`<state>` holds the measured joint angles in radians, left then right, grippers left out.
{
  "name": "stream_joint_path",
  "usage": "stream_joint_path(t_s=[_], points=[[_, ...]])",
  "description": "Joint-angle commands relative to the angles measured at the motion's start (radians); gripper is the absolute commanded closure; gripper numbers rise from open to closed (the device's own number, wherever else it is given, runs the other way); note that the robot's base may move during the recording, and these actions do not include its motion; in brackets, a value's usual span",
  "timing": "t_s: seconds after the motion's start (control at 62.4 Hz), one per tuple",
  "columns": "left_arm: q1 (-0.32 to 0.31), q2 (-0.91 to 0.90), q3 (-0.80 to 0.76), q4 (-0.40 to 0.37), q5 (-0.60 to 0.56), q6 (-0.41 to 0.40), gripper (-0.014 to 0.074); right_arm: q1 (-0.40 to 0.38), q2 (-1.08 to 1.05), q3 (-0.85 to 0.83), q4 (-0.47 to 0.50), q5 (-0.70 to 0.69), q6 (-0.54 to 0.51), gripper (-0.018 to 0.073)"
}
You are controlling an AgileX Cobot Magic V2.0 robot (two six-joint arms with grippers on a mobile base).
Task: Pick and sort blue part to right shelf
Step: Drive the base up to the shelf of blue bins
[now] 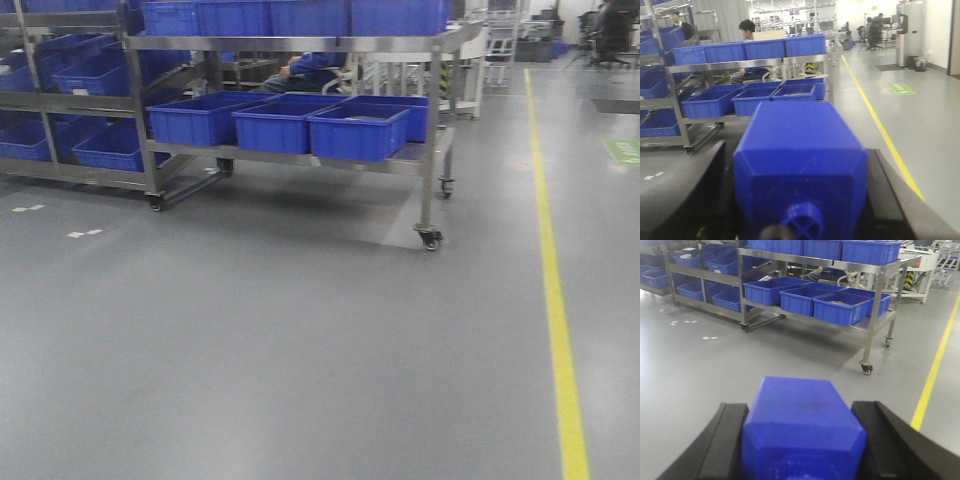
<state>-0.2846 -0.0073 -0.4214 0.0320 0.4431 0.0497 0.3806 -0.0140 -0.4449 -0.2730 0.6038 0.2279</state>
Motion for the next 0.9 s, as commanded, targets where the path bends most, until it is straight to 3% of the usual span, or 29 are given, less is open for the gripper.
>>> stream_joint_path(t_s=[0.0,0.881], points=[[-0.004,0.003,-0.025,-0.001,-0.092,-0.002,0.0281,0.002,0.013,-0.027,-0.022,-0.094,-0.007,0.0273],[-0.006,0.003,-0.025,-0.001,-0.092,-0.002,0.0281,0.002,0.012,-0.027,-0.022,-0.094,-0.007,0.0273]])
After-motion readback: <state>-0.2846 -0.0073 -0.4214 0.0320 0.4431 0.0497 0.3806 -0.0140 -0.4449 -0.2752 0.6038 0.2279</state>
